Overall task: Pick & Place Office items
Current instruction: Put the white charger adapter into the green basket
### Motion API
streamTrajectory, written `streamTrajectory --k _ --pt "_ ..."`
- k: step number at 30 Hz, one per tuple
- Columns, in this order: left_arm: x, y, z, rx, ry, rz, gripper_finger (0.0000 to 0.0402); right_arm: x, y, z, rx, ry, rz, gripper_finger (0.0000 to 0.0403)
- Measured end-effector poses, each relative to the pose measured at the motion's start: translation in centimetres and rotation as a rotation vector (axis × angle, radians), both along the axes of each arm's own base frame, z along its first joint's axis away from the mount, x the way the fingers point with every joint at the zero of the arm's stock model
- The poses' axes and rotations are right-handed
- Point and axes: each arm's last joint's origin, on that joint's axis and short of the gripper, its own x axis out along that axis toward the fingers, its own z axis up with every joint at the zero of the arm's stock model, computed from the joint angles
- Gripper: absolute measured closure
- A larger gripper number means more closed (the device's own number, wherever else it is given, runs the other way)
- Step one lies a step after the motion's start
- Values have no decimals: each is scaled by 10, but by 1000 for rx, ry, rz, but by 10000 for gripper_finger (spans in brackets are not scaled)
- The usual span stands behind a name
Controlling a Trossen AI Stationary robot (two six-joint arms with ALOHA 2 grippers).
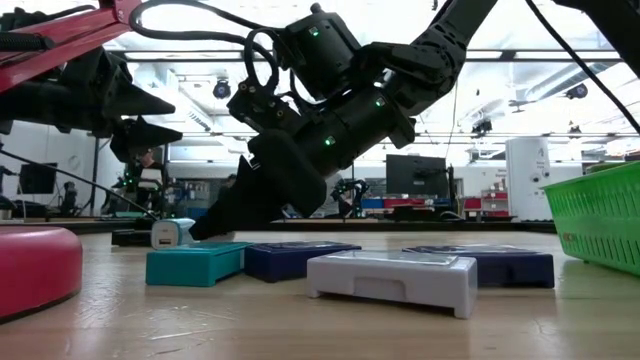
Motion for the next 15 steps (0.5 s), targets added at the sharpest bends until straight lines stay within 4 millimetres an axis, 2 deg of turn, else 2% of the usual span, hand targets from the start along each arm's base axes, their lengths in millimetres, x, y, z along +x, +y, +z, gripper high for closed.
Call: streamTrajectory --k 9,15 --pt "0 0 0 0 0 0 82 -3 0 7 -25 23 14 227" --pt "0 0 0 0 0 0 82 -11 -2 29 -50 86 16 227"
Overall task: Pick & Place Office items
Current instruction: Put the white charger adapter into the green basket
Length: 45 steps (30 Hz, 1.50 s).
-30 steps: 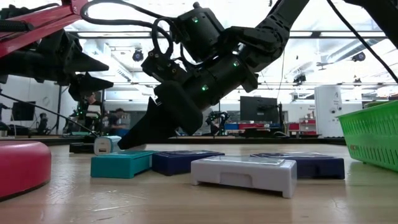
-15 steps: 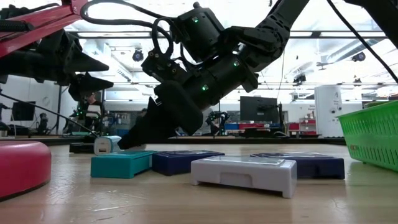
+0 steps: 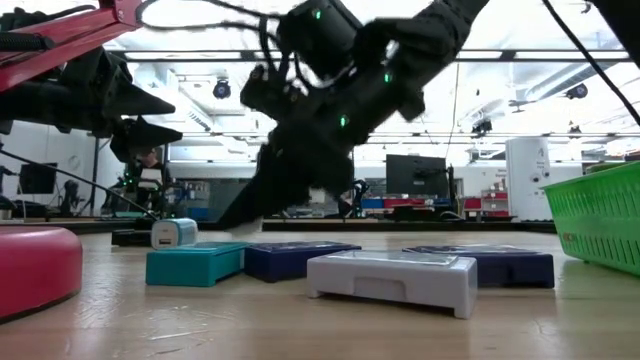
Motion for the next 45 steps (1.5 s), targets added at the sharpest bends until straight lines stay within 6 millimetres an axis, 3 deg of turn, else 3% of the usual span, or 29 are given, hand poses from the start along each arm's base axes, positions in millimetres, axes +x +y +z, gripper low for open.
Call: streamTrajectory --k 10,18,22,32,40,45 --pt "0 0 0 0 1 0 82 -26 -3 64 -29 39 14 227" --pt "0 0 0 0 0 0 82 -64 -8 108 16 179 -44 227" --pt "0 0 0 0 0 0 82 -89 -10 120 61 317 -109 227" --pt "0 0 0 -1 1 0 82 -137 12 134 121 566 -207 227" --pt "0 0 0 0 1 0 82 -162 50 134 128 684 -220 227" --pt "0 0 0 -1 1 0 82 -172 79 127 82 710 -141 227"
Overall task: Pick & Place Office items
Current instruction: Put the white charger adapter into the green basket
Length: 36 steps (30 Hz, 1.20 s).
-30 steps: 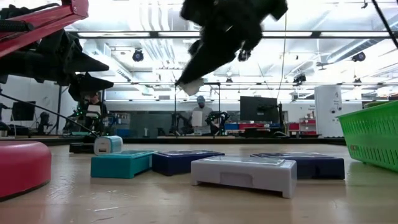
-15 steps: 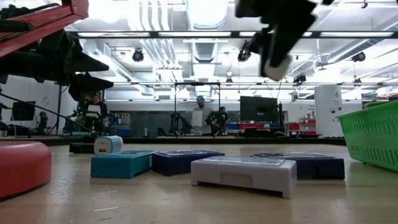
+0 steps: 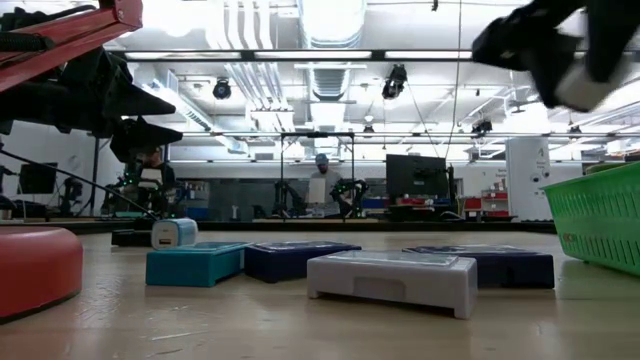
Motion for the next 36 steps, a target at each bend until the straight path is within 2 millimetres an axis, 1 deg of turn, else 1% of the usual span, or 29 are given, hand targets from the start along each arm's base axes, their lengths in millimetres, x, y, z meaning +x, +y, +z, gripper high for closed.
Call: streamTrajectory --k 4,9,17,27,36 --pt "0 0 0 0 0 0 82 -5 18 -8 -15 26 44 227" --pt "0 0 0 0 0 0 82 -9 29 -22 -51 64 54 227" --pt "0 0 0 0 0 0 82 -15 26 -43 -98 122 47 215" --pt "0 0 0 0 1 0 82 -16 26 -44 -104 115 22 204" --pt "0 0 0 0 1 0 82 -15 26 -44 -108 101 21 174"
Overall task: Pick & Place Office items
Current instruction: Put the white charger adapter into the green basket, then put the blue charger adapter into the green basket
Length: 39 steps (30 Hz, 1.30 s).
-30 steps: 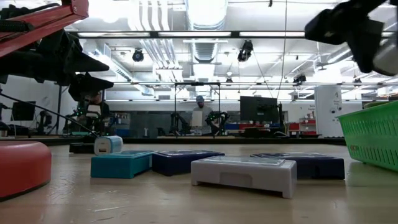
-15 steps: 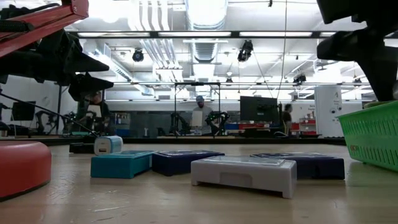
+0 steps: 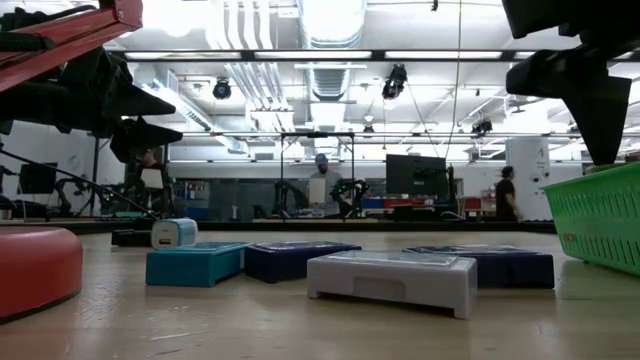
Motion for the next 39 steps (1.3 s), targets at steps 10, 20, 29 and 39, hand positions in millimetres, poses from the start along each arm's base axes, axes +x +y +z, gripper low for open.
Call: streamTrajectory --k 10,20,29,39 --pt "0 0 0 0 0 0 82 0 0 0 0 -3 16 153" --pt "0 0 0 0 0 -1 82 2 -1 27 7 -115 67 152" --pt "0 0 0 0 0 -1 82 22 -9 46 -272 -519 114 149" --pt "0 0 0 0 0 -1 82 60 -37 22 -262 -912 -47 149"
